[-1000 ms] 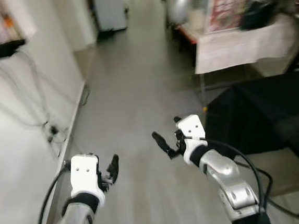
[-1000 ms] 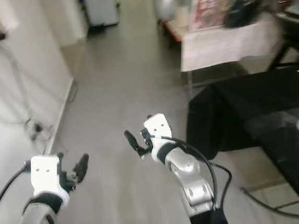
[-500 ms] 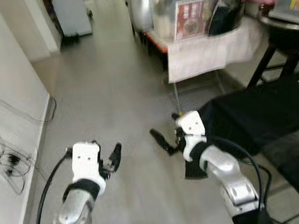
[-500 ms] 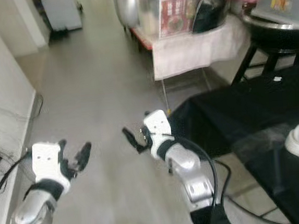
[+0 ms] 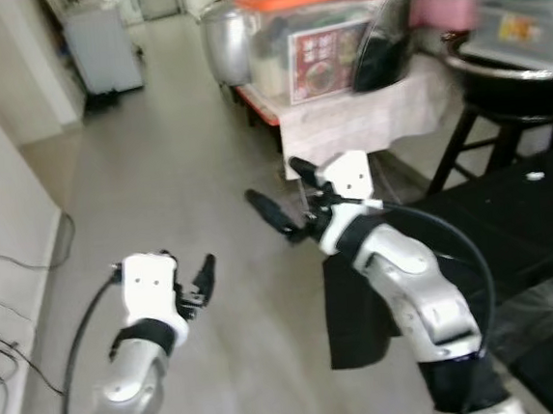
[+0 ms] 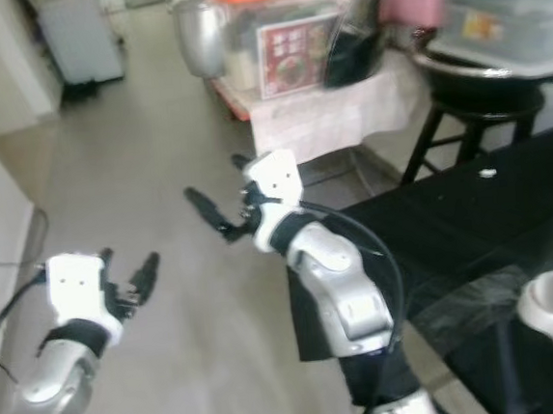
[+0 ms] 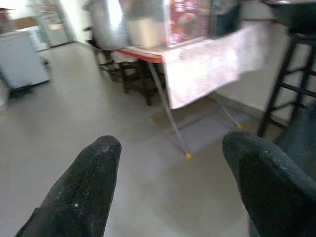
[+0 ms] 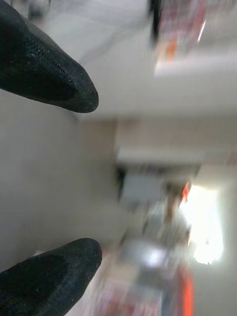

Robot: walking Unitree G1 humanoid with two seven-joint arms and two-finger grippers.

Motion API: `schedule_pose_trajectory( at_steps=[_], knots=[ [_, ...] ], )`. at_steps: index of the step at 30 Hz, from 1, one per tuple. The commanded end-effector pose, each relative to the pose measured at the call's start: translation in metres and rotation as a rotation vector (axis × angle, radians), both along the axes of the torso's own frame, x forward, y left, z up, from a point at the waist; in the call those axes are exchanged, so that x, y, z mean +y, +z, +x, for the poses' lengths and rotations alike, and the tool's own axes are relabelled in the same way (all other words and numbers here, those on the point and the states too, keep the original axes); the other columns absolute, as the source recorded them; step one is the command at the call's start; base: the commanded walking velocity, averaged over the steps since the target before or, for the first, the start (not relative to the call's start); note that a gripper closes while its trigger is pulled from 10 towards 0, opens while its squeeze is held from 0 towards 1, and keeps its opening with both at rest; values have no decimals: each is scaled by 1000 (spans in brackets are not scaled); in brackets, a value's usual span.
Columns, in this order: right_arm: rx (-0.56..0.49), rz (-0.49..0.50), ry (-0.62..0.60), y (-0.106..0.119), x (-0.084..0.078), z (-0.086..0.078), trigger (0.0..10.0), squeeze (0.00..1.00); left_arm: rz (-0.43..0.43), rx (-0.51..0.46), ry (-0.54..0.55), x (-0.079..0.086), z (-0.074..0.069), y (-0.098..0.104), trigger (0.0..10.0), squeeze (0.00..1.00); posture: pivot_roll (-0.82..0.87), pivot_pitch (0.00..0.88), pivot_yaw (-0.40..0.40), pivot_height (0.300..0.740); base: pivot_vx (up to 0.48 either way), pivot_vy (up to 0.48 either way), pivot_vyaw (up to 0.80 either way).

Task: Building children table

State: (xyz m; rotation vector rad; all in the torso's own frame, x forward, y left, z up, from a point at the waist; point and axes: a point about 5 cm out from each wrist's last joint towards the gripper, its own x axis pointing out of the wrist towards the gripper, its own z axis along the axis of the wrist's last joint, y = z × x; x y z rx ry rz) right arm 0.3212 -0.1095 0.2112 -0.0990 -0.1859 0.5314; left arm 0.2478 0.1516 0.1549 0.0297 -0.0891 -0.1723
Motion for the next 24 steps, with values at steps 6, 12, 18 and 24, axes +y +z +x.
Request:
schedule_pose_trajectory(
  at_steps=[6,12,18,24],
  knots=[
    [-17,-131,-186,0,-24,9,10000,0,26,38,-34,-5,-3,-12,10000,0,-59,0,71,740,0,0,-800],
    [-15,-207,-298,-2,-39,16,10000,0,34,49,-33,-5,-4,-15,10000,0,-59,0,71,740,0,0,-800],
    [15,-162,-246,-11,-32,16,10000,0,40,40,-28,-6,-4,-14,10000,0,-66,0,62,740,0,0,-800],
    [79,-63,-73,-36,-4,-3,10000,0,3,46,29,-4,-8,-15,10000,0,-75,2,59,740,0,0,-800]
  ],
)
